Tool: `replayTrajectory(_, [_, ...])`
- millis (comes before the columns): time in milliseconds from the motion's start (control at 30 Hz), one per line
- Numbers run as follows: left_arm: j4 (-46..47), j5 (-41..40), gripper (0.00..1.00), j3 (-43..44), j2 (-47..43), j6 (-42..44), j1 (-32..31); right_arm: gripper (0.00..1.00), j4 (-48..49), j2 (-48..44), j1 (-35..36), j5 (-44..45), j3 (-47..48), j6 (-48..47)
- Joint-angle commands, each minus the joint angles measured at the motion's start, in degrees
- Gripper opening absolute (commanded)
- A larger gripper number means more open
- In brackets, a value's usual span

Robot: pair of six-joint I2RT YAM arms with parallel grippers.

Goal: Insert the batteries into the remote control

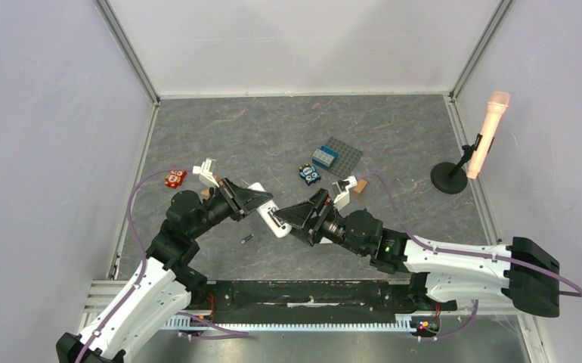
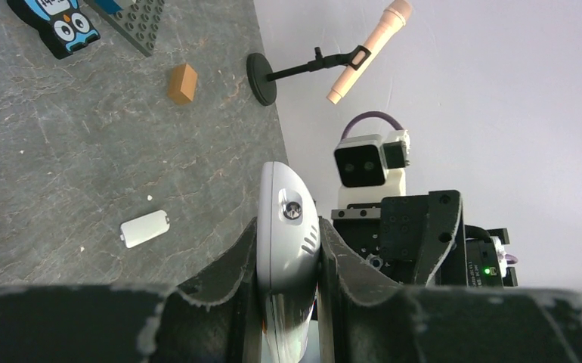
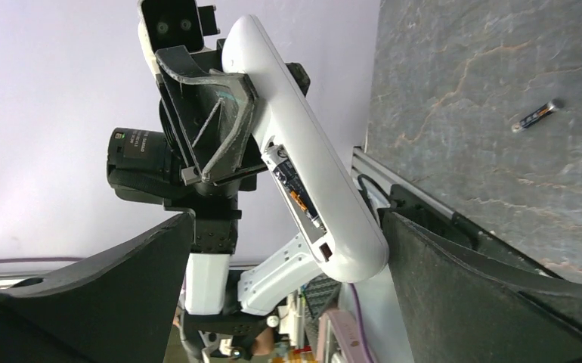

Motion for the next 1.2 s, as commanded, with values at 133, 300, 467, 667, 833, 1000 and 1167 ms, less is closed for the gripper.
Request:
replayTrajectory(133, [4.12,2.96,0.02,1.54,-0.41,1.41,0.09,0.98,9.08,3.83,-0.59,-0.65,-0.26,9.66])
replayTrajectory(300, [4.10,4.19,0.02,1.64,-0.62,1.86,0.10,0.91,10.92,5.32,-1.64,-1.84,-1.15,12.72])
replayTrajectory(467, [4.17,5.32,0.02,1.91,-0.51,2.48,0.10,0.74,11.78,7.74,-3.26,-6.29,-0.92,14.64])
replayTrajectory(667, [4.23,6.34,0.02,2.03,0.11,2.92,0.07,0.71,12.45,8.58,-4.31,-7.64,-0.75,14.58])
replayTrajectory(833, [4.41,7.24,0.02,2.39,0.63,3.58,0.09,0.66,12.82,9.45,-5.56,-10.08,-0.67,14.75])
replayTrajectory(1000, [4.45,7.15,0.02,2.85,1.27,3.71,0.07,0.63,13.06,10.55,-6.27,-13.26,-0.11,13.90])
replayTrajectory(1167, [4.24,6.32,0.02,3.09,1.53,3.21,0.07,0.52,13.84,10.51,-6.52,-13.87,-1.27,13.82])
